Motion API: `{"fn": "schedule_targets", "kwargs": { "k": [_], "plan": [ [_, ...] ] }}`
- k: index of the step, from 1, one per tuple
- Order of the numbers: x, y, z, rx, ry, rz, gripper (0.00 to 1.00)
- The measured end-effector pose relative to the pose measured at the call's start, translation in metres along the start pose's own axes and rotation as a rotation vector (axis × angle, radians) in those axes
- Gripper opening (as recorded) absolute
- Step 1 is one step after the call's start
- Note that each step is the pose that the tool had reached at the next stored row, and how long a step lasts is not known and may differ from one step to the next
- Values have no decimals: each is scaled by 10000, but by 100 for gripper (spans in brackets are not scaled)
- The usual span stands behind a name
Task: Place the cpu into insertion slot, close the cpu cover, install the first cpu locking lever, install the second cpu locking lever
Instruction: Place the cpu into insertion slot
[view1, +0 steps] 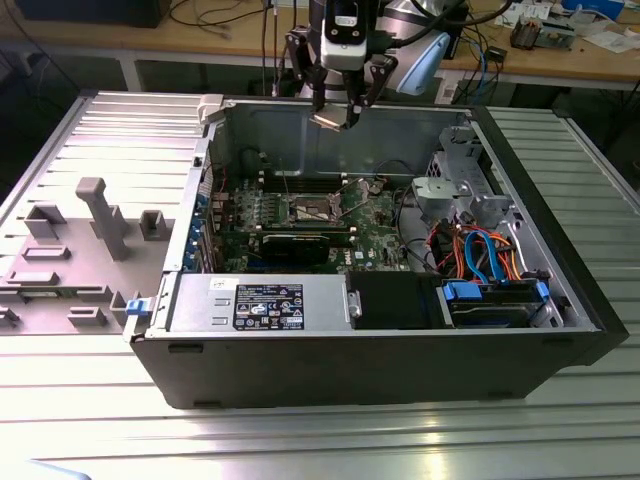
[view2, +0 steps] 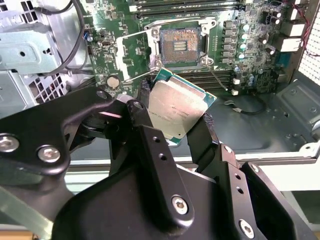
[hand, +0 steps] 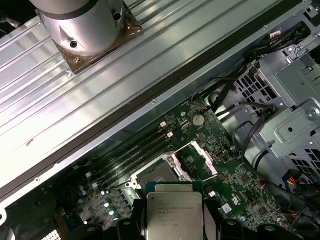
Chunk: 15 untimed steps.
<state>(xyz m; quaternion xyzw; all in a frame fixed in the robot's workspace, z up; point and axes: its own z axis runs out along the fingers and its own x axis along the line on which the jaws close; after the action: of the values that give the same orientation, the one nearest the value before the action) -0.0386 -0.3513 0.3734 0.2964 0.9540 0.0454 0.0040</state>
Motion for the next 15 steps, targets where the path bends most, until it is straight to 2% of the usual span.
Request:
{"fn": "schedule_targets", "kwargs": {
  "k": [15],
  "plan": [
    [0,-1,6,-16,-74,823,55]
  ]
}}
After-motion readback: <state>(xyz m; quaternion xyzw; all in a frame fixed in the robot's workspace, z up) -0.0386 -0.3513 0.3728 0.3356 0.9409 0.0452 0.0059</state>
